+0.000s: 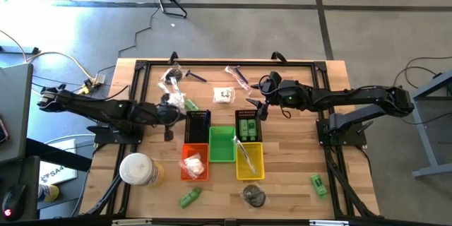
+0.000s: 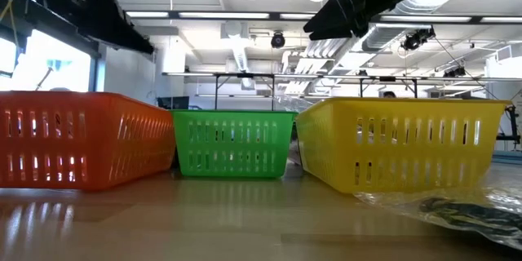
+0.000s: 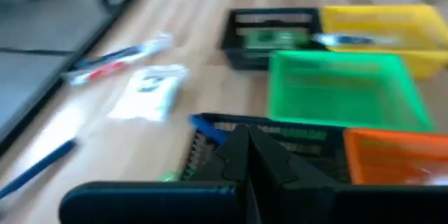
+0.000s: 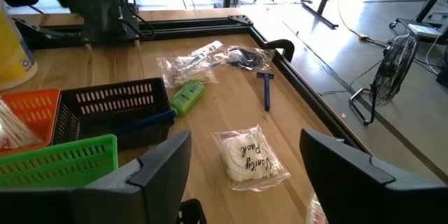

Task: Pick & Place Travel size toiletries
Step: Put the blue toothbrush into the yellow bin

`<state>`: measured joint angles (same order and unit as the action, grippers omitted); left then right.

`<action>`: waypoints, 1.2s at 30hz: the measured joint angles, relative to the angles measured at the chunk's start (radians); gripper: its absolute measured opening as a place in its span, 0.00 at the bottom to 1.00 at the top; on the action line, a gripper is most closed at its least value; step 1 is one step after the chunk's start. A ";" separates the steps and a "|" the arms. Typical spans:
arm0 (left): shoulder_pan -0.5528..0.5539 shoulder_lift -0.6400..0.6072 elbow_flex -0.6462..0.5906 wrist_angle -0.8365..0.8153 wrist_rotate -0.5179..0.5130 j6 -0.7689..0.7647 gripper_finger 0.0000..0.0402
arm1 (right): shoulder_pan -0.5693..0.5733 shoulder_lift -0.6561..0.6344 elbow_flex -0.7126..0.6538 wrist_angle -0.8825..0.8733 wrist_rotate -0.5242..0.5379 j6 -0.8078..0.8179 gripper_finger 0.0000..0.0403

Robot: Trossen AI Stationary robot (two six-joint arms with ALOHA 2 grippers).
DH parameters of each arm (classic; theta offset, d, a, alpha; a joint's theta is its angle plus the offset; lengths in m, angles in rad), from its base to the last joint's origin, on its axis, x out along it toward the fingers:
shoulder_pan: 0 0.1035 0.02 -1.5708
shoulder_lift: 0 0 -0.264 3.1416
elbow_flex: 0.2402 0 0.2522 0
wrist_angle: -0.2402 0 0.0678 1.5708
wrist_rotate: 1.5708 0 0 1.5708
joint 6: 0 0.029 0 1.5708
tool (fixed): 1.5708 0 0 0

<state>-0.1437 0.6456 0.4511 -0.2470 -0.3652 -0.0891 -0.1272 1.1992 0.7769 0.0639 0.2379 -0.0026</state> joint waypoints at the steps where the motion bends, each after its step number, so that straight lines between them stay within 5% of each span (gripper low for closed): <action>1: 0.000 -0.028 -0.006 -0.026 -0.045 -0.023 0.00 | 0.000 0.000 0.000 0.000 0.000 0.000 0.64; 10: 0.000 -0.117 -0.006 -0.103 -0.418 -0.369 0.00 | 0.000 0.000 0.000 -0.002 0.000 0.000 0.64; 18: 0.000 -0.079 -0.006 -0.093 -0.513 -0.520 0.00 | 0.000 0.000 0.000 0.007 0.009 -0.002 0.64; 24: 0.000 -0.045 -0.005 -0.094 -0.499 -0.600 0.00 | 0.000 0.000 0.000 -0.028 0.155 -0.003 0.62; 36: 0.000 -0.045 -0.005 -0.108 -0.478 -0.599 0.00 | 0.000 0.000 0.000 -0.114 0.096 -0.042 0.15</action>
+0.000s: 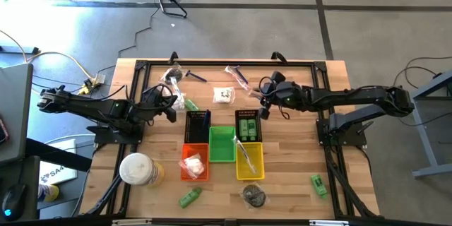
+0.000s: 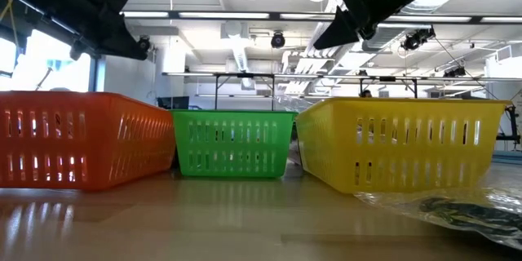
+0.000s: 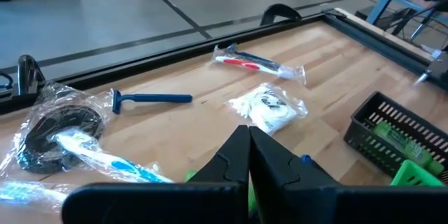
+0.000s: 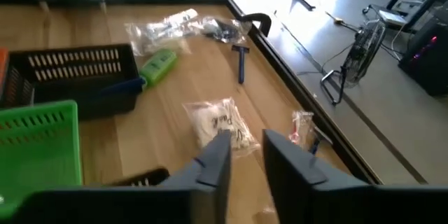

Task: Pick & Place Travel size toiletries
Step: Put the blue toothbrush into the yellow bin

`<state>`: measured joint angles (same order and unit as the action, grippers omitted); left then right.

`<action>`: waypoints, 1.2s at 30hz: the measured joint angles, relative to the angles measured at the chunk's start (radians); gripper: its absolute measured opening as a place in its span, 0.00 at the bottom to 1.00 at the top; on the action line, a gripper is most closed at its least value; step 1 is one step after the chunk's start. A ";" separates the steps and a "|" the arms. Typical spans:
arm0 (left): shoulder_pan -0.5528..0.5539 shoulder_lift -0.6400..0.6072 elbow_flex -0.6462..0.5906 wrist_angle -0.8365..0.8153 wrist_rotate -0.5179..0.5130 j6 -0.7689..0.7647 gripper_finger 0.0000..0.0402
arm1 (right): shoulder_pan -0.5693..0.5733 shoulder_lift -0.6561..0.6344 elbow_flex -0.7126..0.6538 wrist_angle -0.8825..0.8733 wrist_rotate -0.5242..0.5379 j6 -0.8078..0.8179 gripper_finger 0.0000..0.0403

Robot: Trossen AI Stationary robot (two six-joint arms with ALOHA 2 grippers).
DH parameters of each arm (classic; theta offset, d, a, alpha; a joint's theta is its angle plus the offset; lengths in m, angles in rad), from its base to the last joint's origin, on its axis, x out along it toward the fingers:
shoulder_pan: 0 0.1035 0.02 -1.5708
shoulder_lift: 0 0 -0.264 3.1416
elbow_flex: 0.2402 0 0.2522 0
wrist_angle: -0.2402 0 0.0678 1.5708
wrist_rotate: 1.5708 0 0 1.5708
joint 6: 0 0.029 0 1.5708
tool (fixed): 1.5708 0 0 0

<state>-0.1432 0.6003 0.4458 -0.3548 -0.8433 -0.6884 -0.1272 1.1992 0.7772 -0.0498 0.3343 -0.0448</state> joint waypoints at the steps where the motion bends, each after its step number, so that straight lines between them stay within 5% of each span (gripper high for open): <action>1: 0.000 0.000 0.000 -0.005 0.000 0.000 0.00 | 0.000 -0.001 0.000 -0.017 0.004 -0.004 0.10; 4: 0.000 0.000 0.000 -0.018 0.004 -0.008 0.00 | -0.006 -0.017 0.000 -0.077 0.008 -0.006 0.02; 15: 0.000 0.000 0.001 -0.056 0.005 -0.029 0.00 | -0.025 -0.242 -0.049 -0.198 0.014 -0.011 0.02; 29: 0.000 0.000 0.001 -0.090 0.036 -0.166 0.00 | -0.104 -0.591 -0.406 0.259 -0.047 -0.019 0.02; 36: 0.000 0.014 0.001 -0.089 0.045 -0.263 0.00 | -0.145 -0.662 -0.472 0.308 -0.049 -0.001 0.02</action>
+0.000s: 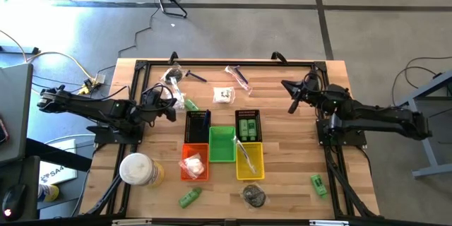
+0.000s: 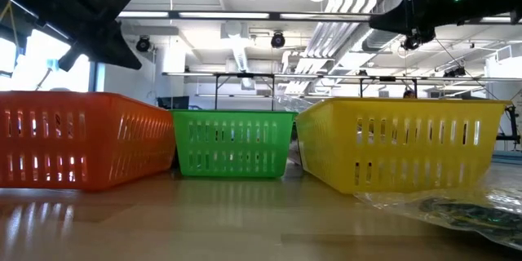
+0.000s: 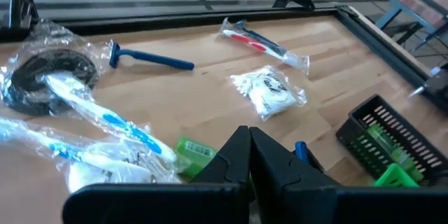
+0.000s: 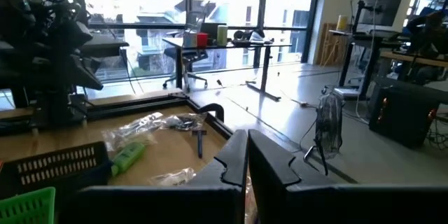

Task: Pick & Place Travel size toiletries
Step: Put the blue toothbrush into the yellow bin

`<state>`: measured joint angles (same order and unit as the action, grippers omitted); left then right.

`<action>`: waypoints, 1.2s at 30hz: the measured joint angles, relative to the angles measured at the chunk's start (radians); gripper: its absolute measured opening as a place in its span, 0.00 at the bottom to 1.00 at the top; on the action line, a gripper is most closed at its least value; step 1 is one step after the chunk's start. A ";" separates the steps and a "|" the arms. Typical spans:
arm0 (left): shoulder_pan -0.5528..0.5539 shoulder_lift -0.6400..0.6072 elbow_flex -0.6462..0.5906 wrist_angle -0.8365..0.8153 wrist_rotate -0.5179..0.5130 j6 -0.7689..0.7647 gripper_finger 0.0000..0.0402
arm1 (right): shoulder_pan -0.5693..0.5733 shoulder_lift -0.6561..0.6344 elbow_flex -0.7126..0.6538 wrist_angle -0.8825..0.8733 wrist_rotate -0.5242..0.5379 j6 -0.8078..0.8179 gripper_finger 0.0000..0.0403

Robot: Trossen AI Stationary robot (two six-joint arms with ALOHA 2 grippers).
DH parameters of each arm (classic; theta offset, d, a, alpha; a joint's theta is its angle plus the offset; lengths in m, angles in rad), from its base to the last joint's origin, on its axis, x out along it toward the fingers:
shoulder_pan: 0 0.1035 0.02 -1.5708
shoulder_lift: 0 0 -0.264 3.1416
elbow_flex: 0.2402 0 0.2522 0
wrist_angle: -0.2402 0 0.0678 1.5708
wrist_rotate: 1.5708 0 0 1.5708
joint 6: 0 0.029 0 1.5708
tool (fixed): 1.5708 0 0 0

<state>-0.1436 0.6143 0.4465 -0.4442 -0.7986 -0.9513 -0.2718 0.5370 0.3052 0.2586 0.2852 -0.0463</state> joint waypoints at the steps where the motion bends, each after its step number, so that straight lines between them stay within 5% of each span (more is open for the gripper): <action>1: 0.000 0.007 0.000 0.002 0.000 -0.013 0.00 | 0.000 0.000 -0.004 -0.001 0.001 0.005 0.02; 9: 0.000 0.172 0.068 0.068 0.006 -0.023 0.00 | 0.000 0.011 -0.013 0.001 -0.001 -0.001 0.02; 15: 0.015 0.303 0.227 -0.154 0.009 -0.123 0.00 | 0.000 0.011 -0.013 0.000 0.000 -0.012 0.02; 23: 0.169 0.465 0.406 -0.465 0.181 -0.256 0.00 | 0.000 0.011 -0.012 -0.002 0.000 -0.037 0.02; 36: 0.398 0.503 0.414 -0.482 0.218 -0.091 0.00 | 0.000 0.012 -0.012 -0.024 0.000 -0.060 0.02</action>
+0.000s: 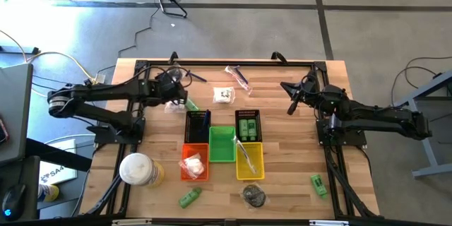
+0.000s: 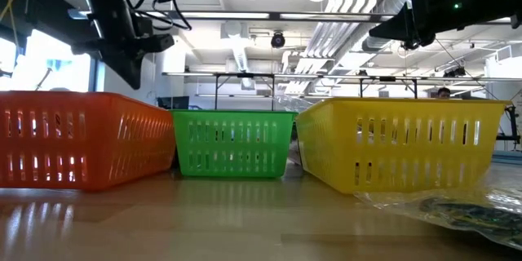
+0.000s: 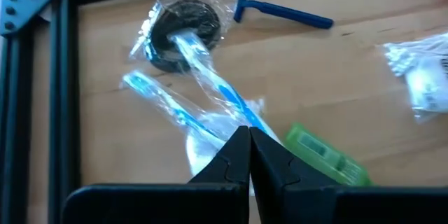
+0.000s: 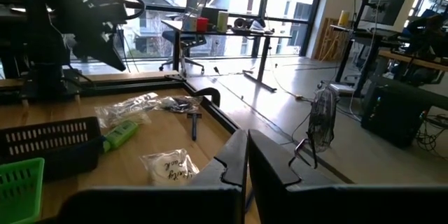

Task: Pick & Place Travel size toiletries
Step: Put the blue toothbrush into the yellow bin

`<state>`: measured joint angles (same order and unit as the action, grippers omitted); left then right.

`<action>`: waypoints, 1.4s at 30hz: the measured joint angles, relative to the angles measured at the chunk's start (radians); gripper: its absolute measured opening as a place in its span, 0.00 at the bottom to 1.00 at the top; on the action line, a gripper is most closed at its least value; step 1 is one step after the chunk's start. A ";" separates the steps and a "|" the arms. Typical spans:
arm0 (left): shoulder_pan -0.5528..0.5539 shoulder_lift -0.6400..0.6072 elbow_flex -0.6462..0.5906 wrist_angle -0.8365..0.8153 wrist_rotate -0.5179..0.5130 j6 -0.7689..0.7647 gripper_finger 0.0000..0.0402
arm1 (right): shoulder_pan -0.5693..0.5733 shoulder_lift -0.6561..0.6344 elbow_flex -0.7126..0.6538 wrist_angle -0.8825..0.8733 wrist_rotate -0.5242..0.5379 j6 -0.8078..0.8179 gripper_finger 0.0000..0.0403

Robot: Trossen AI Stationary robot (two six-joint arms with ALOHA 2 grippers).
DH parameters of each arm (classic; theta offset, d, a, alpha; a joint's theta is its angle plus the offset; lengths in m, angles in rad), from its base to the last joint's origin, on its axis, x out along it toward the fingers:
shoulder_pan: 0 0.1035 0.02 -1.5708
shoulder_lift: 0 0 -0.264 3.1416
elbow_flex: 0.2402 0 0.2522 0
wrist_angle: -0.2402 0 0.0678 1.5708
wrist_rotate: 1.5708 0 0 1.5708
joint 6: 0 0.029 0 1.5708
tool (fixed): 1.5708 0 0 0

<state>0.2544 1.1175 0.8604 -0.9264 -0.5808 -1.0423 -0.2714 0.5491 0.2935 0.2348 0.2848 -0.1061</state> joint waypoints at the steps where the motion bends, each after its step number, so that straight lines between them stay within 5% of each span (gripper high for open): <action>1: 0.009 0.000 0.000 0.000 0.000 0.017 0.00 | 0.000 0.000 0.000 -0.002 0.000 -0.002 0.02; 7: 0.023 0.013 0.000 0.000 0.001 0.043 0.07 | 0.000 0.000 0.000 -0.033 0.000 -0.004 0.02; 24: 0.022 0.016 0.000 0.000 -0.001 0.043 0.57 | 0.000 0.000 0.000 -0.046 0.000 -0.015 0.02; 32: 0.020 0.016 -0.001 0.004 0.018 0.045 0.61 | 0.000 0.000 0.000 -0.045 0.000 -0.015 0.02; 42: 0.020 0.026 -0.092 0.013 -0.010 -0.316 0.61 | 0.000 0.000 0.000 -0.045 0.000 -0.016 0.02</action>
<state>0.2749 1.1437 0.7689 -0.9131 -0.5907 -1.3585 -0.2714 0.5491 0.2935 0.1896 0.2849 -0.1217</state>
